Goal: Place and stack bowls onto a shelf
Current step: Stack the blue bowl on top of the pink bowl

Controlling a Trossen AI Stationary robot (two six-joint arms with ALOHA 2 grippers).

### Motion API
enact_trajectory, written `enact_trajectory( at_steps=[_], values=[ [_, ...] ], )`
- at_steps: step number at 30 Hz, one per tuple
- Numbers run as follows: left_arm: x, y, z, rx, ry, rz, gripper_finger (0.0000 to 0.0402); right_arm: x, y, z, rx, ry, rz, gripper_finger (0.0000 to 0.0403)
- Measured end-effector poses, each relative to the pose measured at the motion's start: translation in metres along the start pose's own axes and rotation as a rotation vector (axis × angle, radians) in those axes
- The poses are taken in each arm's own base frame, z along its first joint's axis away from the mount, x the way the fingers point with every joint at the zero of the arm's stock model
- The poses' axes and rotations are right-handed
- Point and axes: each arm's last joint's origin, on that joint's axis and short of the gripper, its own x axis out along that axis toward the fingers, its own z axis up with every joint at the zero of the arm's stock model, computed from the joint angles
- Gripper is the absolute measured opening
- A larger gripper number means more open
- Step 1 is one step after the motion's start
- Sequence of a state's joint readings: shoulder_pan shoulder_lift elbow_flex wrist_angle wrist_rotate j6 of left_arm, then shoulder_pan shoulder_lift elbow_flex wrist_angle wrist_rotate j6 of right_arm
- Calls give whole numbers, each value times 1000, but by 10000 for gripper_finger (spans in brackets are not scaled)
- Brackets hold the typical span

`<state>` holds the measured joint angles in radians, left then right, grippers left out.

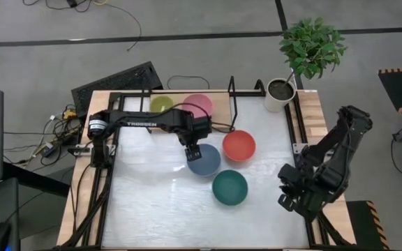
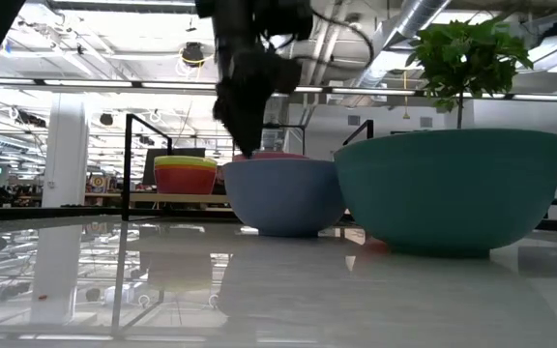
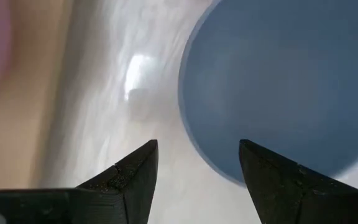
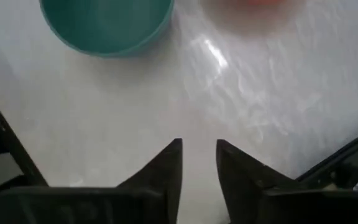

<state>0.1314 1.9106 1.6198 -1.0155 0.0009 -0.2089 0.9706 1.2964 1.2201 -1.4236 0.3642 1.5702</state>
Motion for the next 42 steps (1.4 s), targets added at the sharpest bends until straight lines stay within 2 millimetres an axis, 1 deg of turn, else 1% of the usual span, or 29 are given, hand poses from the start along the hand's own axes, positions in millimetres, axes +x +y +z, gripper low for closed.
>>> enact_trajectory(
  at_steps=[5,9,11,13,17,18,21,24,27,32,35,38,40,42],
  values=[
    [26,1,-9,-104,-7,4,208,-2,0,-5,-24,-4,4,148],
    [34,-1,-15,-148,9,2,197,-2,0,-6,-29,-4,7,148],
    [35,-3,-15,-146,-5,16,175,-2,0,-6,-30,-4,5,144],
    [37,-3,-18,-140,5,54,139,-2,0,-6,-30,-5,4,140],
    [40,-4,-21,-144,9,55,38,-2,0,-5,-30,-26,4,133],
    [41,-5,-22,-145,12,56,20,-2,0,-5,-30,-31,4,132],
    [43,-5,-24,-152,26,45,9,-2,-1,-5,-31,-33,0,130],
    [40,-7,-23,-153,49,-12,3,-2,-2,-5,-37,-43,-11,128],
    [28,-8,-21,-147,81,-36,1,-2,-3,-3,-42,-85,-20,128],
    [-9,-11,-11,-105,92,-47,1,-2,-3,0,-35,-138,-26,128],
    [-39,-10,-1,-69,63,-50,1,1,-4,2,-25,-138,-37,128],
    [-72,-5,8,-48,9,-46,0,7,-5,2,-25,-138,-59,128],
    [-93,3,15,-40,-57,-24,0,13,-6,2,-18,-138,-72,128],
    [-113,15,22,-61,-127,5,0,19,-6,2,-7,-137,-80,128]
  ],
)
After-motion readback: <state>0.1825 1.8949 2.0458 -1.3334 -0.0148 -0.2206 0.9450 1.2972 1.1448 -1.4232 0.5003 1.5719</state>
